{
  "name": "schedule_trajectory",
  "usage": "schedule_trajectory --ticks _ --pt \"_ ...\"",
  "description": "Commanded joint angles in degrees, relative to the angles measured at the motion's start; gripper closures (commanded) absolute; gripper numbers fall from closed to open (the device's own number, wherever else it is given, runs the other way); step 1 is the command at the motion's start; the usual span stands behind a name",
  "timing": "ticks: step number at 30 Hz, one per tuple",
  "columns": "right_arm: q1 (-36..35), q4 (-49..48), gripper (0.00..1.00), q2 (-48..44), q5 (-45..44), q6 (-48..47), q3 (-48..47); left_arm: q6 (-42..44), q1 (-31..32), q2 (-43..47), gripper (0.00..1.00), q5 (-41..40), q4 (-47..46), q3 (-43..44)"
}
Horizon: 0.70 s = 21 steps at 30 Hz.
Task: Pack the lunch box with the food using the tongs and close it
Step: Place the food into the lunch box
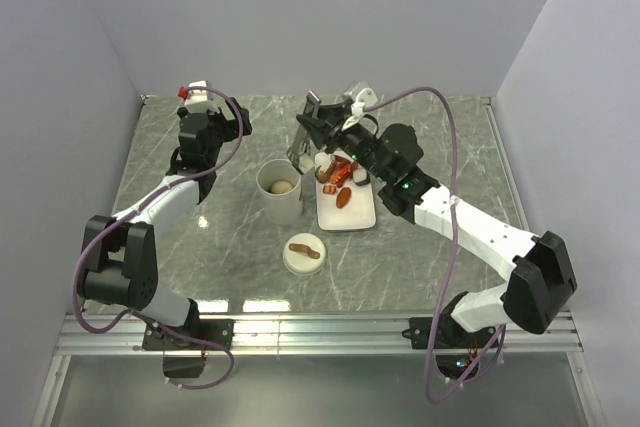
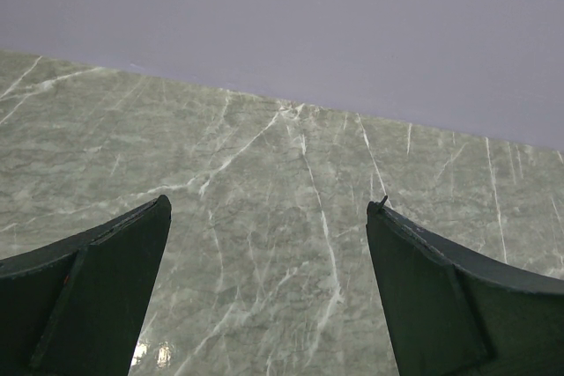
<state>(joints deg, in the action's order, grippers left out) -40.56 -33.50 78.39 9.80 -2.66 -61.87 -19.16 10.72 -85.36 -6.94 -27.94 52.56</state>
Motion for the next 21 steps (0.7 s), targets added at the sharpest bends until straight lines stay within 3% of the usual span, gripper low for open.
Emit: schedule_trajectory --ticks 1,9,21 --pt "-1.37 -4.56 0.70 0.97 2.94 -1.03 -4.14 0.52 0.27 -0.33 0.01 0.00 -0.80 2.73" --pt "-2.51 -4.91 0.70 5.19 6.98 0.11 -8.18 0.52 0.27 -0.33 0.01 -0.27 -0.80 2.64" --pt "-2.86 -4.12 0.52 8.53 8.74 0.19 -11.52 0.61 0.27 -0.68 0.01 -0.53 -0.62 2.90"
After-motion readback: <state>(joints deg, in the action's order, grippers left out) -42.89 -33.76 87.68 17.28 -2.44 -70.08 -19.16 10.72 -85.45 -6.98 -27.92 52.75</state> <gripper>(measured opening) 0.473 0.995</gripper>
